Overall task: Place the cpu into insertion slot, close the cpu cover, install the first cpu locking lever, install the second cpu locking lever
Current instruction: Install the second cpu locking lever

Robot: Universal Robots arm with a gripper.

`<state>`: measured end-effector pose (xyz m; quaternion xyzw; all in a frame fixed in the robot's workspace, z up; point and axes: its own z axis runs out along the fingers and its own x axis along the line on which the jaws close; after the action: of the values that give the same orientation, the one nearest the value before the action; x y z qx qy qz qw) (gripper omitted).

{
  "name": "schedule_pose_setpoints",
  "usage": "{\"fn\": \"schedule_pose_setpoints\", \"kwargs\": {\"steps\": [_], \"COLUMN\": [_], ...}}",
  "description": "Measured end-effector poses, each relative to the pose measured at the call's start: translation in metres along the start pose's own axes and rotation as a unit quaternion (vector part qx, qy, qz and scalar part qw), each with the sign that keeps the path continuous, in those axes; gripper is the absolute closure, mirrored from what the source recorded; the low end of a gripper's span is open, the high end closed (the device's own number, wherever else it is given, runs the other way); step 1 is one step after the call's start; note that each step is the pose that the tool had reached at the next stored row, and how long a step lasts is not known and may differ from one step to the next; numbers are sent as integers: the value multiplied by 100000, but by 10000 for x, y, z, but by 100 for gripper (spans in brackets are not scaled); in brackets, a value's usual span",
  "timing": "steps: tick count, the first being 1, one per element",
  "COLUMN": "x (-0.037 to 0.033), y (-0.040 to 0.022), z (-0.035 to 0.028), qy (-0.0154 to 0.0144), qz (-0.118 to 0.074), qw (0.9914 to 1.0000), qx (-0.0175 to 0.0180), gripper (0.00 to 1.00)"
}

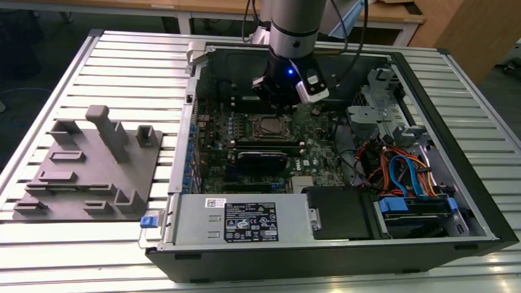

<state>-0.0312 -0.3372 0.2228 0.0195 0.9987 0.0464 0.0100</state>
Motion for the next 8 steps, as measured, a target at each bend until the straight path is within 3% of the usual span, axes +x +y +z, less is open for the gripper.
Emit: {"fn": "schedule_pose_setpoints", "kwargs": {"steps": [8], "x": [-2], "y": [-69], "z": [-6], "qy": [-2], "qz": [6], "qw": [100000], "qx": [39], "gripper": [89]}}
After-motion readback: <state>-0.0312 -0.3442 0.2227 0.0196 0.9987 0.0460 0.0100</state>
